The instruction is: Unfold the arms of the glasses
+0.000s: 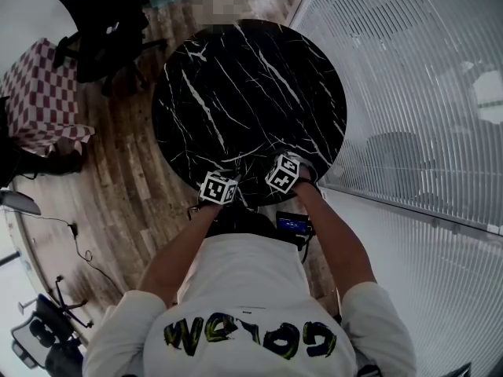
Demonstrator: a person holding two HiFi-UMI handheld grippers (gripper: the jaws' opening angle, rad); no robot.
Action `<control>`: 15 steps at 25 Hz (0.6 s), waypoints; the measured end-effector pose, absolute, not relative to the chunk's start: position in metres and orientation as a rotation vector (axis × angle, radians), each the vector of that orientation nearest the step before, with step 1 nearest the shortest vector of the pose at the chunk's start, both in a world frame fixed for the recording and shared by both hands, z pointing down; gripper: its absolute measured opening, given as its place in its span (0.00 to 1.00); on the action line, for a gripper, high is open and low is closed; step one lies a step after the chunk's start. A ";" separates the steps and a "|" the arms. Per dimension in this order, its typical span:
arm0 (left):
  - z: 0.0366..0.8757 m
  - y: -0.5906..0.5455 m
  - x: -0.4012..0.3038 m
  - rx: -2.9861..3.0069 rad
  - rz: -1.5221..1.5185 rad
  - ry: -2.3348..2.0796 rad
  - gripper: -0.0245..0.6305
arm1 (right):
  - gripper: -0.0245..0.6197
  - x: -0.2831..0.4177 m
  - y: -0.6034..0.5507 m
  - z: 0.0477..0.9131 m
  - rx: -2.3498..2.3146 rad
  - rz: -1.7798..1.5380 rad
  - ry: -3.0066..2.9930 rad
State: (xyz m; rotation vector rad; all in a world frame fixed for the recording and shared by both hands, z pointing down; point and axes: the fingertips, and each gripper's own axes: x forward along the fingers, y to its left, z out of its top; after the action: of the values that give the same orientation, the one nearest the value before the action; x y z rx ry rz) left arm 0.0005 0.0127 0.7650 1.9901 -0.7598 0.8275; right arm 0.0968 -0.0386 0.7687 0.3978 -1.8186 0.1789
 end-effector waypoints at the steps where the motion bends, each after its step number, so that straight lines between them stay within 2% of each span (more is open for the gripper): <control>1: 0.765 0.013 0.001 1.989 0.825 -0.759 0.15 | 0.06 0.097 -0.038 0.770 0.391 0.171 -1.815; 15: 0.766 0.008 0.008 1.923 0.706 -0.815 0.16 | 0.09 0.099 -0.037 0.785 0.429 0.185 -1.813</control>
State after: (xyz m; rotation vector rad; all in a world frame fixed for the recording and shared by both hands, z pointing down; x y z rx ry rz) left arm 0.0079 0.0079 0.7662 1.9234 -0.8146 0.7062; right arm 0.0989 -0.0371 0.7853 0.4290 -1.8131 0.1851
